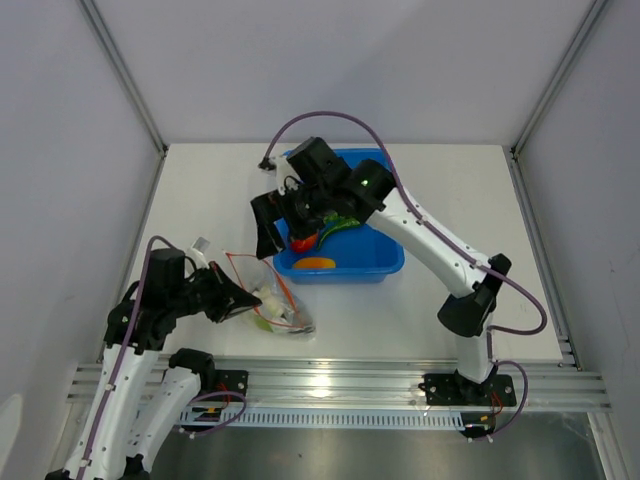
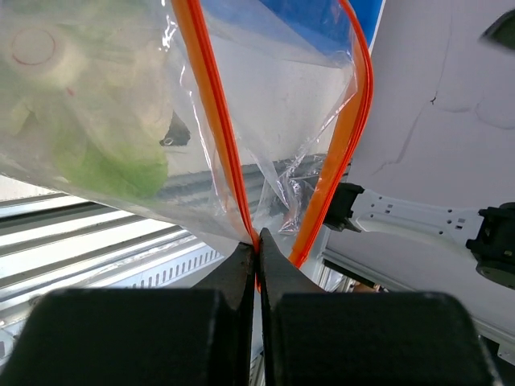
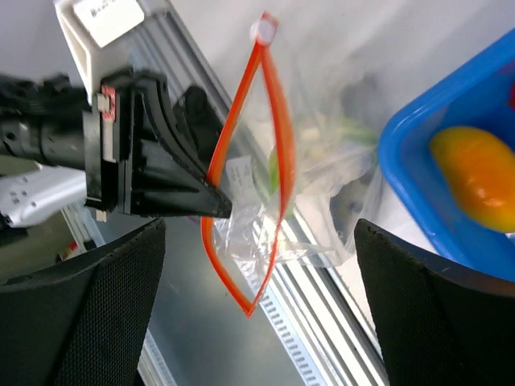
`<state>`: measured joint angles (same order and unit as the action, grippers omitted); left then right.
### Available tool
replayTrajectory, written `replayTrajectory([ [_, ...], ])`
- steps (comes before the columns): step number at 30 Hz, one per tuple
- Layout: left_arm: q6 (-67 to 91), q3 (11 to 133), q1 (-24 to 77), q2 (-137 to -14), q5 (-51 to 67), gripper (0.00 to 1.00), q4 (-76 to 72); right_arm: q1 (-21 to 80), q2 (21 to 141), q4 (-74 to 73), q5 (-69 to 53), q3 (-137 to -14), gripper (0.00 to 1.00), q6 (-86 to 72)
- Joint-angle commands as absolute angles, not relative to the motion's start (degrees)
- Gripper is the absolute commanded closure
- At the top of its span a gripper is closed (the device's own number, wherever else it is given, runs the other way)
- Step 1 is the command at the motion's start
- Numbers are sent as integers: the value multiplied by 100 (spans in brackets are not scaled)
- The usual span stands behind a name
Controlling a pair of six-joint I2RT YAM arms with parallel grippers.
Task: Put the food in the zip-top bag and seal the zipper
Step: Adjust the zipper food storage bag at the center of the board, then adjust the fake fruit in the bin.
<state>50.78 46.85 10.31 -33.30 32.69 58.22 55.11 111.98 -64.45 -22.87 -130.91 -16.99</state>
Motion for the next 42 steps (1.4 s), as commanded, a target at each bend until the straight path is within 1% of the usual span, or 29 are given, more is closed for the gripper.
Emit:
replayTrajectory([
  [1,4852,4720,993,-3419,3269,99,5801,5011,10803,-5768,-2159,-12766,1,-2178],
  [2,4791,4755,993,-3428,3252,99,5836,4810,10558,-5444,-2449,-12449,1,-2441],
  [3,4747,4764,993,-3445,3226,99,5853,4390,10434,-4614,-2765,-12097,1,-3061],
  [4,4703,4772,993,-3463,3199,99,5871,4194,10302,-4144,-3012,-11728,1,-3372],
  [5,4589,4772,993,-3472,3173,100,5888,4027,10075,-3739,-3215,-11046,1,-3645],
  [6,4527,4772,993,-3489,3138,100,5915,3886,10011,-3179,-3138,-10813,1,-3839],
  [8,4308,4755,993,-3577,3094,99,5924,3631,10089,-3120,-2640,-10731,1,-3929],
  [11,4018,4834,993,-3752,3050,100,6072,3498,10527,-3794,-2085,-11230,1,-3604],
  [12,3947,4860,993,-3823,3041,99,6091,3463,10912,-4249,-1953,-11659,1,-3534],
  [15,3674,4895,993,-3841,2866,99,6047,3384,11467,-4884,-1671,-12058,0,-3288],
  [20,3463,5176,993,-4095,2751,99,6082,3261,11926,-5518,-1600,-11997,1,-3164],
  [21,3437,5264,993,-4165,2664,99,6091,3278,11996,-5833,-1539,-11988,2,-3103],
  [24,3349,5458,984,-4403,2567,100,6187,3366,12225,-6440,-1275,-11874,7,-2867],
  [29,3217,5765,976,-4772,2496,99,6319,3682,12366,-7004,-844,-11462,11,-2347],
  [32,3147,5958,967,-4957,2514,99,6381,3840,12244,-7023,-958,-11093,15,-2233],
  [35,3111,5994,967,-5027,2487,100,6390,3920,12016,-6909,-1212,-10654,16,-2232],
  [36,3103,5994,967,-5045,2487,99,6390,3937,11989,-6891,-1282,-10574,17,-2206],
  [39,3076,5977,958,-5062,2487,99,6433,4113,11962,-7022,-1353,-10328,17,-2101],
  [42,3076,6003,949,-5062,2479,99,6433,4219,11962,-6672,-1415,-9916,18,-2109],
])
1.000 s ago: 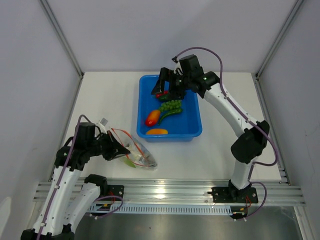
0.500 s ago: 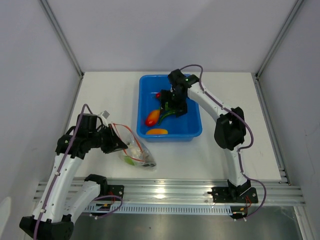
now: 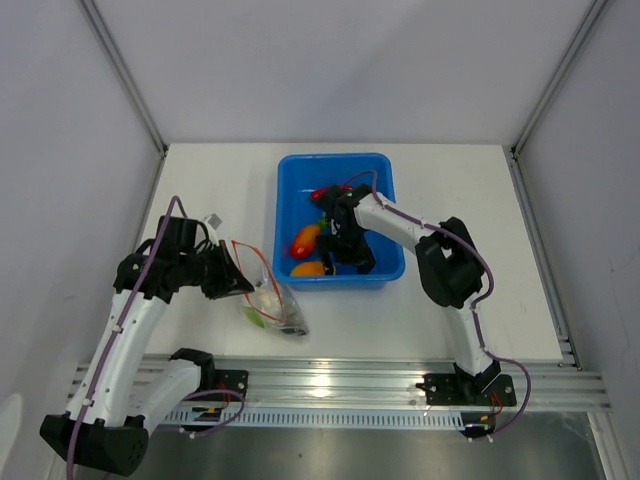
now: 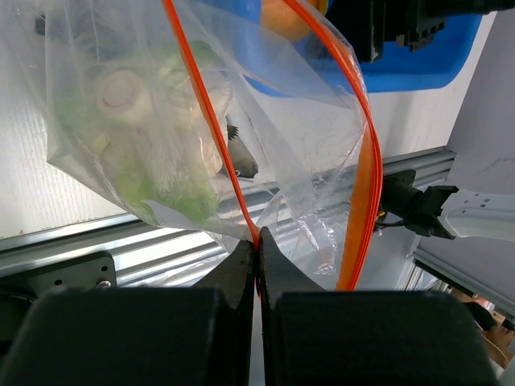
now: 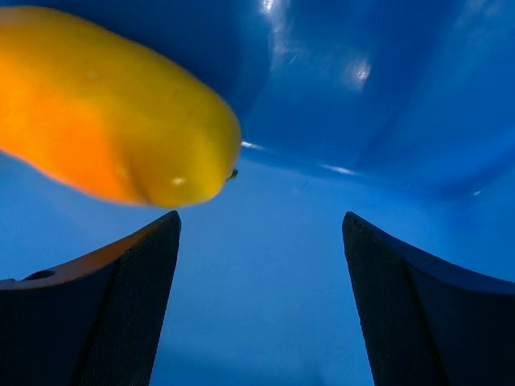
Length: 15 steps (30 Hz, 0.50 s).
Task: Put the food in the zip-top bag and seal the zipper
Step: Adjust the fake fruit in the bin.
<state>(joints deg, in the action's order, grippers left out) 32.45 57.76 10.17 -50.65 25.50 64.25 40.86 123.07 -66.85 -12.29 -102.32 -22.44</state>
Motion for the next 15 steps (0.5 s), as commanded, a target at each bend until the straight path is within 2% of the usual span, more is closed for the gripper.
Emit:
replayTrajectory([
  [1,3067,6003,941,-5062,2470,100,6451,4210,12014,-6479,-1398,-9897,18,-2127],
  [15,3155,5959,870,-5045,2513,99,6521,3859,13578,-5160,-853,-11319,25,-2724],
])
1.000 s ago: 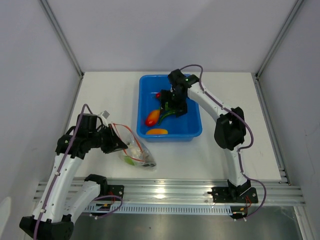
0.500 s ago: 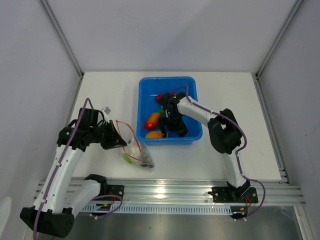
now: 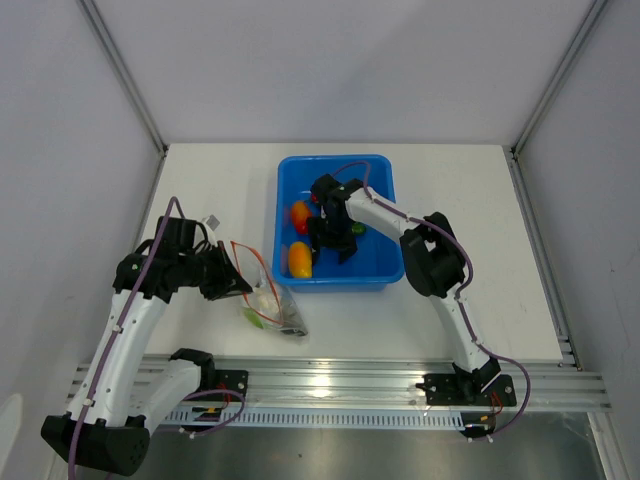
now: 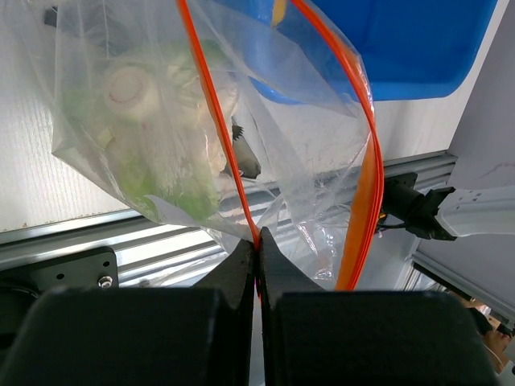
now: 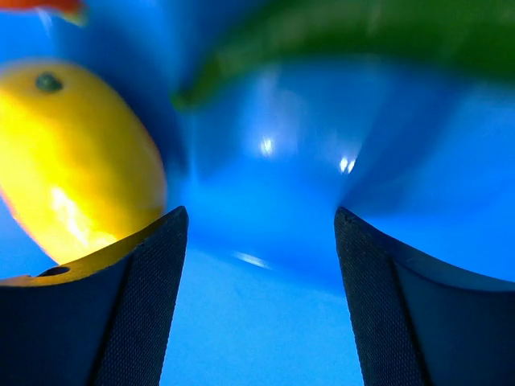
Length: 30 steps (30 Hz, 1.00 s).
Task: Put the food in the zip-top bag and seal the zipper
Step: Adjust the fake fruit in the bin, then pick up the fake fruit from the bin.
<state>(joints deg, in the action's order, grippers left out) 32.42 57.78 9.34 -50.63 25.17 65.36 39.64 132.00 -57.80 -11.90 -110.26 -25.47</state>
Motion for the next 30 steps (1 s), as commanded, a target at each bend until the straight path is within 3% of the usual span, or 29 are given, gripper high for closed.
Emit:
replayTrajectory([
  [1,3155,5942,861,-5054,2514,99,6513,3806,13657,-5133,-783,-11442,26,-2759],
  [8,3164,5941,861,-5133,2566,99,6504,3288,14053,-5185,-773,-12978,28,-2988],
  [11,3138,5994,861,-5159,2549,100,6513,3208,13940,-5317,-878,-13105,28,-2936],
  [21,3164,5986,853,-5212,2558,100,6425,3717,12815,-5098,-2021,-11673,30,-2558],
  [30,3217,5950,844,-5194,2680,99,6416,4166,12437,-4949,-2074,-10767,27,-2531],
])
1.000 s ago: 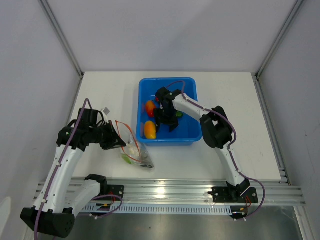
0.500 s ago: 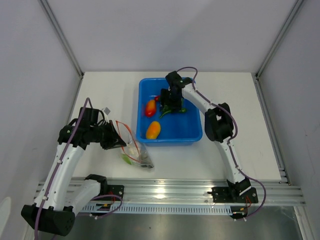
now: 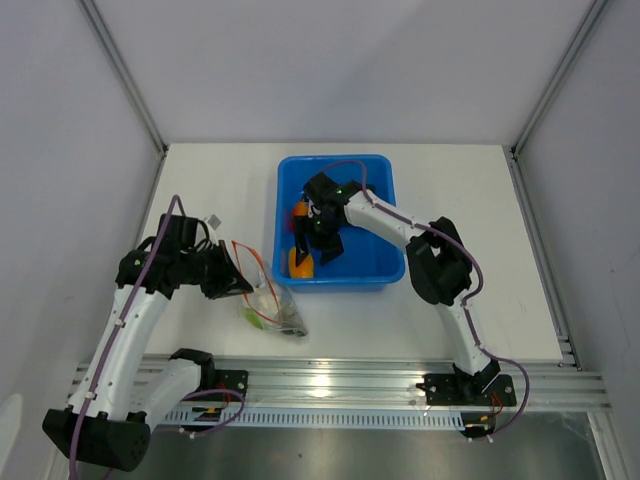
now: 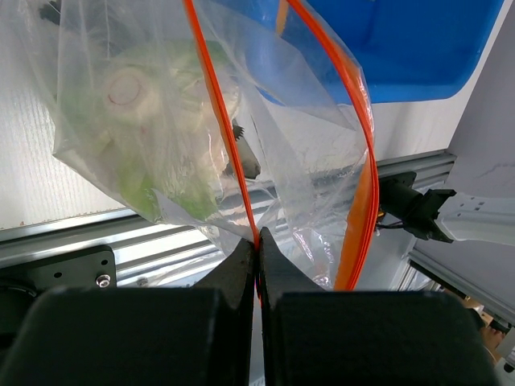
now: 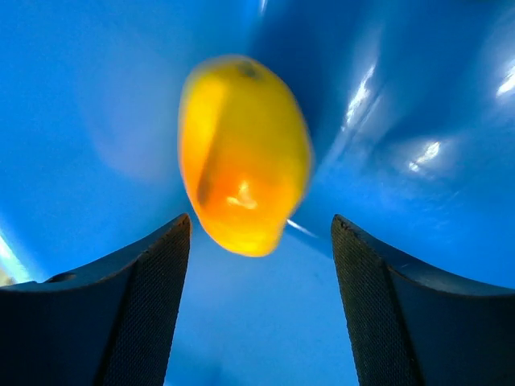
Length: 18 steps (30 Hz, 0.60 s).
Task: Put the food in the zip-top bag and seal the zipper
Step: Pick up the fake fruit from the bin.
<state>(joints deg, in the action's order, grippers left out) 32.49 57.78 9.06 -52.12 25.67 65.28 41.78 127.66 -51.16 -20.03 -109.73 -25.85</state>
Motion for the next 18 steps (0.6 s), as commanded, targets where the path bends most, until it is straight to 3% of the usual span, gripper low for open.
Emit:
replayTrajectory([
  [1,3217,5968,844,-5194,2681,100,6433,4175,12428,-4940,-2039,-10723,27,-2566],
  [14,3243,5951,844,-4887,2707,100,6653,4263,12647,-4351,-1837,-10467,23,-2549],
  [17,3278,5941,844,-4782,2725,99,6688,4289,12832,-4342,-1793,-10591,29,-2566],
  [18,3287,5950,844,-4764,2725,99,6697,4289,12858,-4324,-1802,-10600,41,-2549],
])
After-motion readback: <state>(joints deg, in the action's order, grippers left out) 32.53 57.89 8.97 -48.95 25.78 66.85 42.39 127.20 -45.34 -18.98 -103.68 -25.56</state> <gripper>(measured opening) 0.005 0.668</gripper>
